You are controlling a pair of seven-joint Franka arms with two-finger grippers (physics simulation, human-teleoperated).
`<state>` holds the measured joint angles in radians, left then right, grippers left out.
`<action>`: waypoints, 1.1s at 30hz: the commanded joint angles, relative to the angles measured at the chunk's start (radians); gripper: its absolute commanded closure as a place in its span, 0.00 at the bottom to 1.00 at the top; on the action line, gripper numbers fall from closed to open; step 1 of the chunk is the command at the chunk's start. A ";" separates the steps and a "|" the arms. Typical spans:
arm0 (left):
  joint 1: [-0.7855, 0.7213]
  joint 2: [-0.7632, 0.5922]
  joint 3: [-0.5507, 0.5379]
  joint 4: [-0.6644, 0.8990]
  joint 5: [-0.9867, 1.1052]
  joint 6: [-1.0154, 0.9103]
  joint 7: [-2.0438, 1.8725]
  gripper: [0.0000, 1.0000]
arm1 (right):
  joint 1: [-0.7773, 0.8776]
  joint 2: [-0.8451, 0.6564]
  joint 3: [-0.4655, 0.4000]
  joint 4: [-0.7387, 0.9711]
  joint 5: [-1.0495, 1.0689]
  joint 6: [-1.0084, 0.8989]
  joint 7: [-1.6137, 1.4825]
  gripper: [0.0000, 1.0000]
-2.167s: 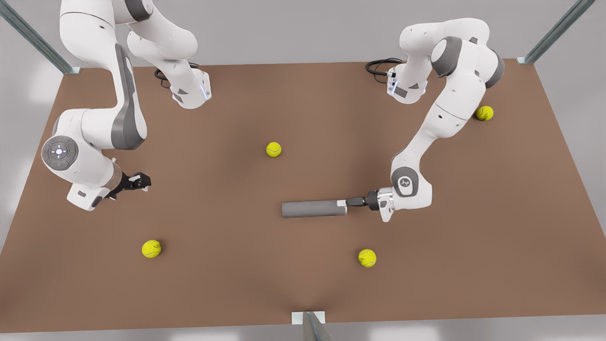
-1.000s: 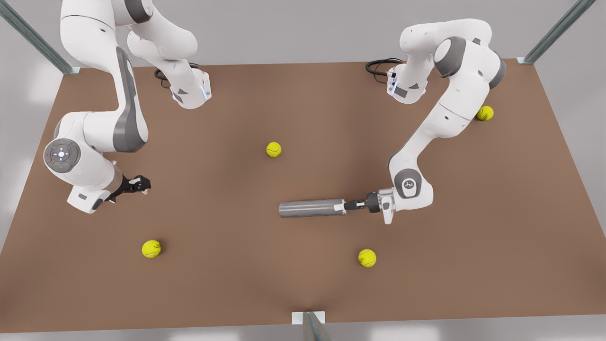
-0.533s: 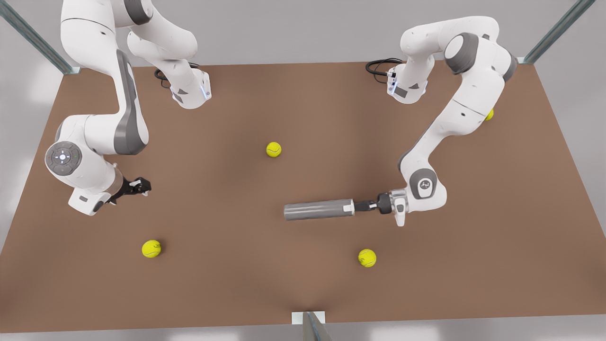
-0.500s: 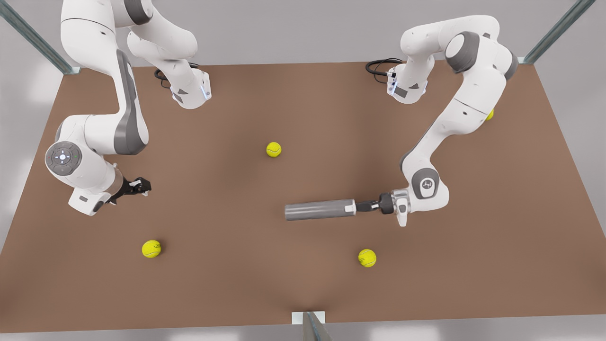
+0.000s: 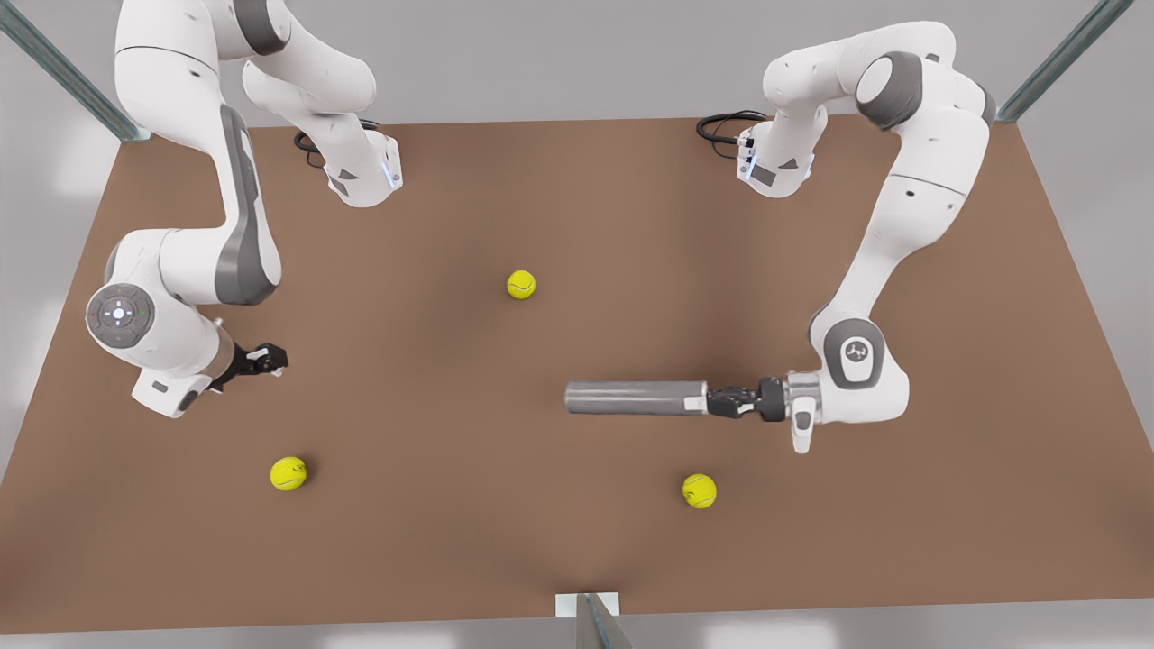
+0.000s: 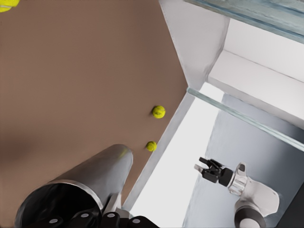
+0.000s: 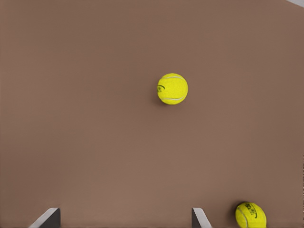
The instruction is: Put the tennis tube upright
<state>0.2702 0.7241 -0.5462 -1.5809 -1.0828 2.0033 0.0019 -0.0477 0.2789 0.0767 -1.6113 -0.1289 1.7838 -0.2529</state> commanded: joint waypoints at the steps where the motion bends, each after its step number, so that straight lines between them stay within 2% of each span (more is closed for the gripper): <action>1: 0.000 0.000 0.000 0.005 0.099 -0.006 -0.020 0.79 | 0.000 0.003 0.000 -0.001 0.000 0.000 0.000 0.00; 5: -0.009 -0.032 -0.003 0.055 0.231 -0.051 -0.181 0.79 | 0.009 0.010 0.000 0.004 0.000 0.000 0.006 0.00; 23: 0.012 -0.192 0.008 0.055 0.607 -0.107 -0.310 0.79 | 0.008 0.017 0.000 0.010 -0.002 0.019 0.009 0.00; 33: 0.027 -0.256 0.008 0.071 0.886 -0.161 -0.393 0.79 | 0.005 0.026 0.000 0.010 -0.002 0.020 0.009 0.00</action>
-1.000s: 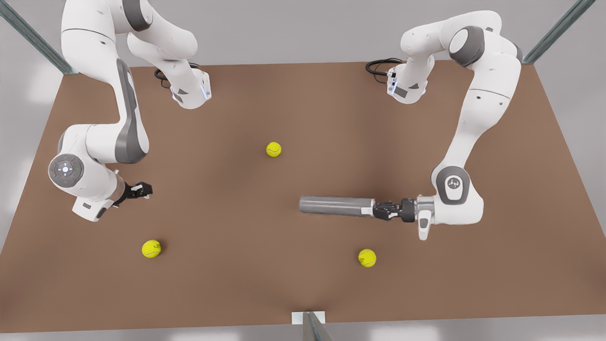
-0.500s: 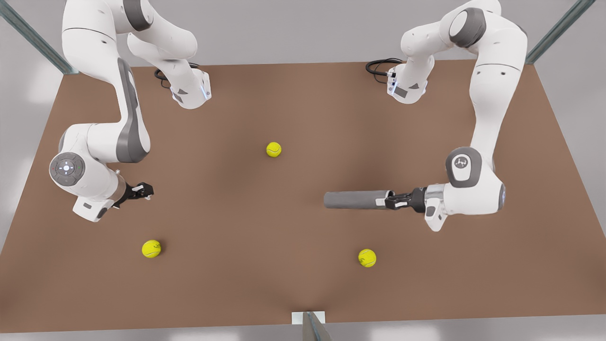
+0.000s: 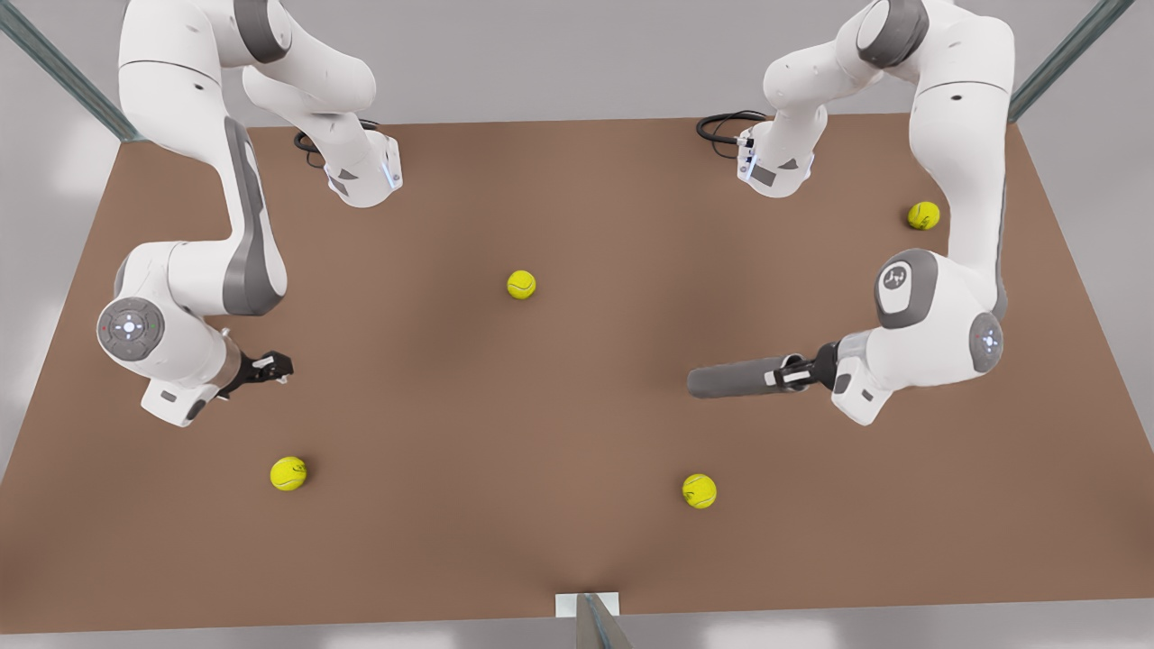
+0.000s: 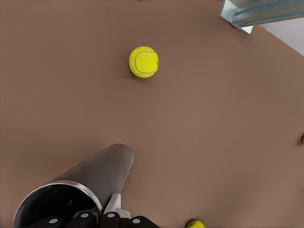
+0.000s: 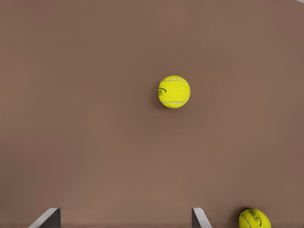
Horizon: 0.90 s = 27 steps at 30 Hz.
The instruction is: Put the tennis tube upright
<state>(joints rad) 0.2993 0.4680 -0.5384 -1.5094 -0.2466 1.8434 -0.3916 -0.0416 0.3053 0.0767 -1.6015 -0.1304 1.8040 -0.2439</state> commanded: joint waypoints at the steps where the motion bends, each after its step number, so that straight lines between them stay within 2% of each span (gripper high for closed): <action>1: 0.000 -0.002 0.000 0.000 0.082 0.000 0.000 0.79 | 0.000 0.000 0.000 0.002 0.000 0.000 0.000 0.00; 13: -0.017 -0.015 -0.014 0.001 0.418 -0.046 -0.016 0.79 | -0.004 0.015 0.000 0.003 0.000 0.021 -0.002 0.00; 27: -0.017 0.032 -0.008 0.001 0.506 -0.043 -0.018 0.79 | -0.009 0.020 0.000 0.003 0.002 0.021 -0.002 0.00</action>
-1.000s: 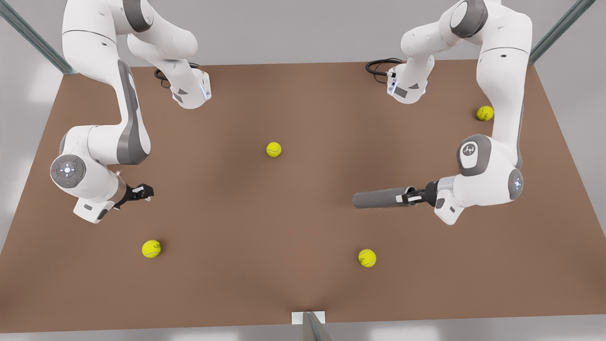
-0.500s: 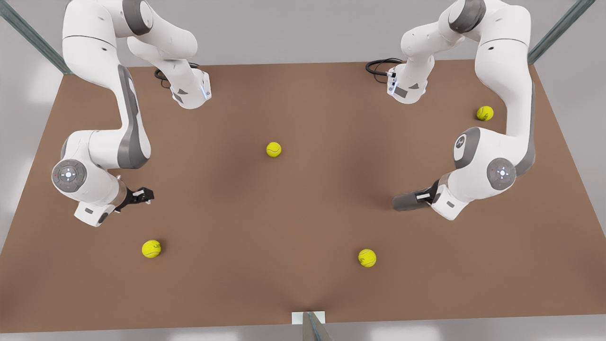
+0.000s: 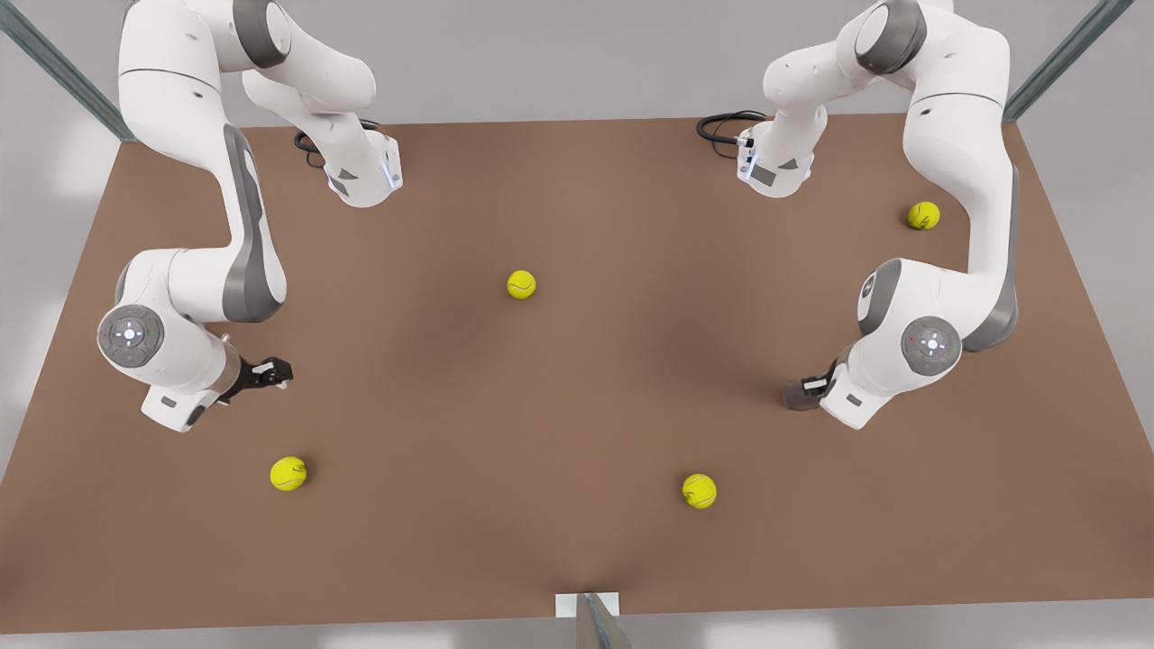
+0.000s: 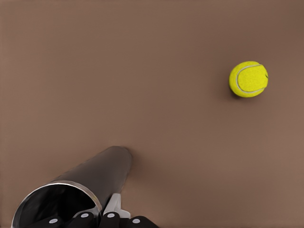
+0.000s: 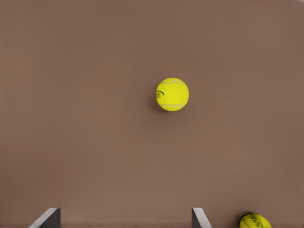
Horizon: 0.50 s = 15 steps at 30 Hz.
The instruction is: Put the tennis tube upright
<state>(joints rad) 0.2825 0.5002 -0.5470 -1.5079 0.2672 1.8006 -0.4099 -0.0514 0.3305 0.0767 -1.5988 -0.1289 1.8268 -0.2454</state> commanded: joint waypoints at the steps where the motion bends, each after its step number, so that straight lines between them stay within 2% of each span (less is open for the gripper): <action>1: 0.000 0.000 0.001 0.000 -0.008 0.000 0.000 0.79 | -0.001 0.007 0.000 0.000 0.000 0.000 0.000 0.00; 4: 0.000 0.003 0.001 0.008 -0.009 0.000 0.003 0.79 | -0.002 0.012 0.000 -0.003 0.000 0.023 0.000 0.00; 5: 0.000 0.008 0.001 0.017 -0.014 -0.001 0.006 0.70 | -0.002 0.012 0.000 -0.003 0.000 0.023 0.000 0.00; 6: 0.000 0.011 0.001 0.028 -0.016 -0.001 0.008 0.56 | -0.002 0.018 0.000 -0.003 0.000 0.023 0.000 0.00; 7: 0.000 0.011 0.001 0.028 -0.016 -0.001 0.005 0.07 | -0.002 0.019 0.000 -0.004 0.000 0.023 0.000 0.00; 8: 0.000 0.011 0.001 0.028 -0.016 -0.001 0.005 0.00 | -0.002 0.019 0.000 -0.004 0.000 0.023 0.000 0.00; 11: -0.002 0.001 -0.002 0.044 -0.017 -0.038 0.000 0.00 | -0.002 0.019 0.000 -0.007 0.002 0.029 0.000 0.00; 15: -0.020 -0.064 -0.039 0.267 -0.016 -0.417 0.000 0.00 | -0.002 0.018 0.000 -0.007 0.000 0.028 0.000 0.00</action>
<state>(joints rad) 0.2679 0.4176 -0.5850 -1.2416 0.2500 1.3723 -0.4087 -0.0537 0.3483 0.0767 -1.6061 -0.1283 1.8546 -0.2454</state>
